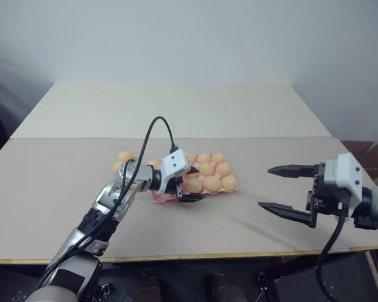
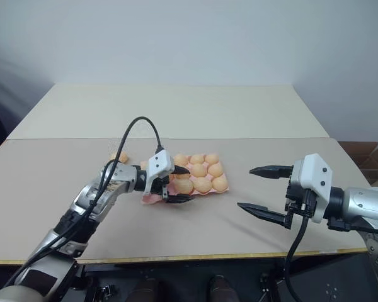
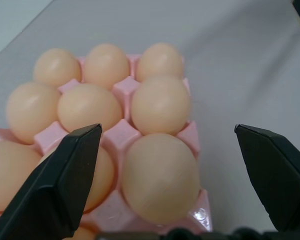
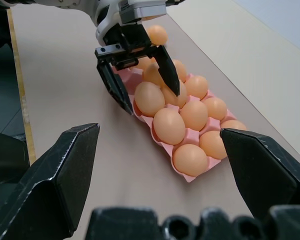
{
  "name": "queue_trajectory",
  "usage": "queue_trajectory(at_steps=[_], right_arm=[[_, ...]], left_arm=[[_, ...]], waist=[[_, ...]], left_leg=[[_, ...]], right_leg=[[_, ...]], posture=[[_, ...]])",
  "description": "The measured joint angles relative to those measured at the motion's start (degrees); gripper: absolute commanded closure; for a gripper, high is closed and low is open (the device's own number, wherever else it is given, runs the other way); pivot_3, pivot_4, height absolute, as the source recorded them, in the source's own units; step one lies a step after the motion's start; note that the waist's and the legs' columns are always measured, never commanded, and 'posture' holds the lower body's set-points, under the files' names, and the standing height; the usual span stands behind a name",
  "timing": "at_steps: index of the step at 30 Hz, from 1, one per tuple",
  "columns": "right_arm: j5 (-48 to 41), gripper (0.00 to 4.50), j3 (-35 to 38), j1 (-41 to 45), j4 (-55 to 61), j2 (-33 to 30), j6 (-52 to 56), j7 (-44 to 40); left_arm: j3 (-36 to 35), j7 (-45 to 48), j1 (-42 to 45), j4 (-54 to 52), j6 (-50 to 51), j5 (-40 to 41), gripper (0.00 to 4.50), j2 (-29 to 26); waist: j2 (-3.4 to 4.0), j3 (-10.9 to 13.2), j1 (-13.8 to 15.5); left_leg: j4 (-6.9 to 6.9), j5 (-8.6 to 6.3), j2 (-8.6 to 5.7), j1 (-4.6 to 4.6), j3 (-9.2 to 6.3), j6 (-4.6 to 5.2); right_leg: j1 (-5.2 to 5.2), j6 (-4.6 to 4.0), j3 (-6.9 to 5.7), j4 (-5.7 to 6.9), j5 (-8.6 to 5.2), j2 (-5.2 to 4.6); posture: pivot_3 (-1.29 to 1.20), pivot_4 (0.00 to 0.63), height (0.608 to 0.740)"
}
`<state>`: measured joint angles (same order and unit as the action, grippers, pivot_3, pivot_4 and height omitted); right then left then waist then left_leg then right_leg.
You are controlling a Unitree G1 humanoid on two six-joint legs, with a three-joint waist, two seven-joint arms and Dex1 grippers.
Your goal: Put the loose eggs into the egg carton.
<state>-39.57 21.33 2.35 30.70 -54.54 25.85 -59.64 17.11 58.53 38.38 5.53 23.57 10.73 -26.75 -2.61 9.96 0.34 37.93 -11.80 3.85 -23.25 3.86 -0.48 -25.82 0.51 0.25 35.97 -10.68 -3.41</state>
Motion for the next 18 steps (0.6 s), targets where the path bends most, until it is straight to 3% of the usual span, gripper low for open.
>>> queue_trajectory(at_steps=[4,10,18], right_arm=[[-0.1,0.0,-0.27,2.09,-1.03,0.0,0.0,-0.35],[-6.48,0.0,-0.34,6.78,-3.15,1.85,1.72,-0.84],[-8.97,0.0,-1.62,10.9,-7.01,2.55,2.13,-3.78]], left_arm=[[-4.94,-0.77,-1.77,-1.55,0.71,1.46,0.01,-2.4],[-17.05,-1.9,-9.13,-12.17,5.68,7.7,0.01,-10.07],[-35.21,-8.38,-25.75,-21.58,13.28,10.21,0.01,-18.81]], waist=[[0.0,0.0,-0.53],[0.0,0.0,-1.12],[0.0,0.0,-1.15]], left_leg=[[0.0,0.0,0.01,-0.01,-0.01,0.0],[0.0,0.0,0.04,0.01,-0.03,0.0],[-0.01,0.0,0.07,0.05,0.01,0.0]], right_leg=[[-0.01,0.0,-0.01,0.0,0.0,0.0],[-0.01,0.01,-0.03,0.03,0.0,0.0],[-0.03,-0.06,-0.03,0.02,-0.04,-0.02]], posture=[[0.0,0.15,0.74],[0.0,0.15,0.74],[0.0,0.15,0.74]])
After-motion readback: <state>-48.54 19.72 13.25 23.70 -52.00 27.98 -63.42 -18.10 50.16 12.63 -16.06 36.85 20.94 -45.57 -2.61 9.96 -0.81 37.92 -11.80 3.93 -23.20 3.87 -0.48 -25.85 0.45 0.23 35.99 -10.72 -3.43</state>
